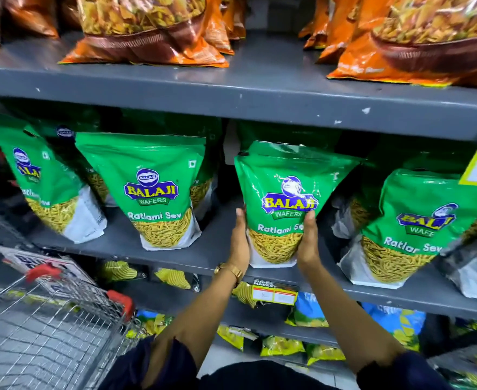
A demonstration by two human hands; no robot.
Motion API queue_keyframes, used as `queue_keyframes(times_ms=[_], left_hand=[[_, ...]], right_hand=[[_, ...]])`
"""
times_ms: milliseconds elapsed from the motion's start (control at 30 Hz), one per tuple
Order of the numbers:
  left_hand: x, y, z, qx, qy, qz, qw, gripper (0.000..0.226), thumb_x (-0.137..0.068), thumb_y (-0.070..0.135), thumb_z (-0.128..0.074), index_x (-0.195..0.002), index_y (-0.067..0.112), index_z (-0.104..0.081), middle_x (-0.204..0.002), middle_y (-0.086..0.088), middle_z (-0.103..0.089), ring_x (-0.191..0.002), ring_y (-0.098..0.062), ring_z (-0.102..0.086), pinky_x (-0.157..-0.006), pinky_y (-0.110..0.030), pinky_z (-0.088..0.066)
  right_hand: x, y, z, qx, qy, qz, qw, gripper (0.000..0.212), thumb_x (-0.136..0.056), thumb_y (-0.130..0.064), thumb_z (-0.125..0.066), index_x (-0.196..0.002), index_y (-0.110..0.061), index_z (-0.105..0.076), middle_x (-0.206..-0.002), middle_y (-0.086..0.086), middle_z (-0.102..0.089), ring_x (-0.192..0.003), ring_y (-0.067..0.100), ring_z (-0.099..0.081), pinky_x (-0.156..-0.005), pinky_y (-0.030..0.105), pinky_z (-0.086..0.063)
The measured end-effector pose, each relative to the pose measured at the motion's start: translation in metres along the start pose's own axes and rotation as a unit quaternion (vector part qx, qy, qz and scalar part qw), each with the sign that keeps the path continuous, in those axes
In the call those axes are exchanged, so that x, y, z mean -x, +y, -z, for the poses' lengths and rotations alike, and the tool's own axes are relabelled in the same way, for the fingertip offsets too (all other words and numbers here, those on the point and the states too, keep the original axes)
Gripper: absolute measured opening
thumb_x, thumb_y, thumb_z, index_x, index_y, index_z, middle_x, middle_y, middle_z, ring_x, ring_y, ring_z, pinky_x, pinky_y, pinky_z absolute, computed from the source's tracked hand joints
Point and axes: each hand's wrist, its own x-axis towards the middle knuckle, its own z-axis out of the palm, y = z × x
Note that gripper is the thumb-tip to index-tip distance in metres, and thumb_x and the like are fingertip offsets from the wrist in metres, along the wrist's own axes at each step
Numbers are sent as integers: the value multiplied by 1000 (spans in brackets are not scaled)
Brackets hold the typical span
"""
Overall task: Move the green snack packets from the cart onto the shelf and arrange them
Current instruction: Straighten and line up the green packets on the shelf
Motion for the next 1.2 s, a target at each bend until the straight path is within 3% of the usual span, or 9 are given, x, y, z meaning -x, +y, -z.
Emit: queue_keyframes(times_ms=[67,233,500,700,800,867,933,1033,1200], left_hand=[[0,-1,1,-8,-10,9,1000,92,-57,89,-56,-125,28,-63,-121,2,-71,-120,-19,-64,-111,-43,-44],[-4,2,2,-53,21,20,998,76,-44,100,-47,-88,44,-76,-95,10,-74,-106,-20,-66,-103,-39,-46],[1,10,-8,-92,83,-8,992,52,-86,69,-30,-79,42,-74,-91,11,-74,-98,-19,-69,-101,-48,-50],[-3,5,-11,-85,134,-25,987,75,-76,77,-30,-107,22,-70,-106,-4,-75,-105,-24,-68,-99,-48,-50],[-1,10,-10,-103,121,-30,987,59,-93,64,-28,-109,24,-69,-104,3,-72,-105,-21,-65,-100,-37,-47],[2,12,-7,-117,96,-20,988,48,-103,49,-25,-104,30,-69,-102,4,-68,-103,-19,-62,-98,-33,-44],[6,15,-2,-128,73,-14,989,50,-102,51,-23,-101,33,-70,-106,3,-69,-105,-19,-61,-102,-35,-44],[20,15,16,-121,70,-38,990,51,-102,49,-26,-122,22,-64,-130,1,-63,-124,-11,-53,-110,-31,-37],[61,27,71,-179,74,-196,961,46,-94,64,-31,-113,39,-64,-120,22,-66,-121,-8,-59,-105,-32,-44]], right_hand=[[-1,1,-5,-28,1,-2,1000,92,-53,-83,-65,-122,-23,-55,-125,11,-61,-108,20,-65,-93,38,-56],[4,8,-9,-38,25,-2,999,77,-63,-81,-60,-120,-29,-59,-135,19,-57,-127,37,-54,-108,60,-40],[7,7,-11,-12,37,2,999,89,-68,-80,-55,-133,-20,-52,-137,17,-57,-125,34,-56,-106,60,-41],[8,4,-15,-16,54,-1,998,90,-60,-85,-57,-126,-23,-57,-130,10,-63,-120,26,-61,-102,46,-49],[9,3,-14,13,61,13,998,89,-65,-84,-54,-129,-22,-56,-132,12,-62,-123,28,-59,-106,56,-44],[12,0,-17,24,100,39,994,94,-70,-81,-52,-138,-16,-47,-139,12,-56,-127,21,-56,-109,49,-43],[24,-3,-25,54,161,105,980,93,-79,-74,-46,-146,-11,-33,-148,9,-45,-132,9,-49,-112,37,-41],[60,7,-45,158,208,203,944,94,-83,-75,-37,-148,-9,-27,-152,11,-35,-142,24,-35,-117,45,-30],[112,27,-70,323,246,288,867,77,-93,-58,-36,-143,1,-29,-145,10,-28,-138,28,-28,-115,47,-26]])
